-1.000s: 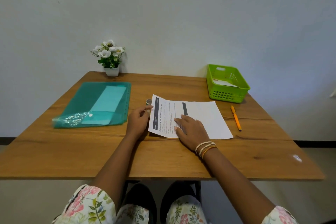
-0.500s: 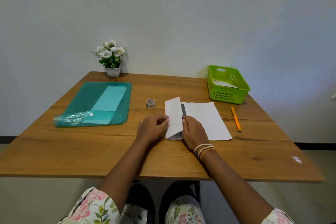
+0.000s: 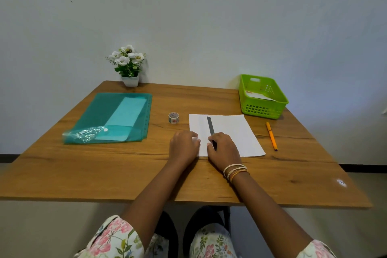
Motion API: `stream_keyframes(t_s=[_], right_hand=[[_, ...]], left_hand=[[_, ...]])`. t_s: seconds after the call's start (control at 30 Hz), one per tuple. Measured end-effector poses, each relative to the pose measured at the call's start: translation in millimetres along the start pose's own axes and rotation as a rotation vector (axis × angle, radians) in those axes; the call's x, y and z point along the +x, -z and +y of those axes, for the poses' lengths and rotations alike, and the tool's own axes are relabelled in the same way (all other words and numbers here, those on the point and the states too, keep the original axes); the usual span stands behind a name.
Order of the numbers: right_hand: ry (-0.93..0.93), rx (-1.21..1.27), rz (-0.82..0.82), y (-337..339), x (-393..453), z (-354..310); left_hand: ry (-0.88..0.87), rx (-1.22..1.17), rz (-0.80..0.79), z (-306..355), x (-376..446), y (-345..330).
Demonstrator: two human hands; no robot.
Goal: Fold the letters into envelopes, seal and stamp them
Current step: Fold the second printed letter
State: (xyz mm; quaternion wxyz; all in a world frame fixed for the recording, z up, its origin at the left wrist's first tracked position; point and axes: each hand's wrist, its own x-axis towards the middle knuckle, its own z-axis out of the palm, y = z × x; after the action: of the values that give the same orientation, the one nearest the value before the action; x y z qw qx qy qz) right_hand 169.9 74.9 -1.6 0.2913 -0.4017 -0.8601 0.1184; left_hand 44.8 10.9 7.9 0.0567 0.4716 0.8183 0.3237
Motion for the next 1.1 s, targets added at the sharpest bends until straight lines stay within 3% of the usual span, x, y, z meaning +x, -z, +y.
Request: stream_keyframes(t_s=[0.13, 0.3, 0.47, 0.63, 0.77, 0.97, 1.1], right_hand=[[-0.001, 0.011, -0.002, -0.1, 0.4, -0.2], [-0.022, 0.02, -0.007, 0.1, -1.0, 0.2], [-0.03, 0.022, -0.021, 1.2, -0.3, -0.2], [-0.022, 0.093, -0.026, 3.5, -2.2, -3.7], [0.001, 0.205, -0.072, 10.0, -6.5, -11.1], [-0.079, 0.372, -0.143, 8.4, -5.8, -9.2], [-0.178, 0.604, -0.172, 14.2, -4.1, -11.6]], left_hand=[[0.293, -0.277, -0.042, 22.8, 8.7, 9.6], [0.623, -0.624, 0.047, 31.7, 19.0, 18.7], [0.847, -0.874, 0.025, 23.4, 26.9, 28.4], [0.711, -1.027, -0.059, 19.3, 19.4, 26.4], [0.363, -1.002, 0.047, 12.7, 5.6, 12.4], [-0.034, -0.755, 0.019, 6.5, -9.2, -2.0], [-0.142, -0.472, -0.045, 7.4, -9.4, -8.6]])
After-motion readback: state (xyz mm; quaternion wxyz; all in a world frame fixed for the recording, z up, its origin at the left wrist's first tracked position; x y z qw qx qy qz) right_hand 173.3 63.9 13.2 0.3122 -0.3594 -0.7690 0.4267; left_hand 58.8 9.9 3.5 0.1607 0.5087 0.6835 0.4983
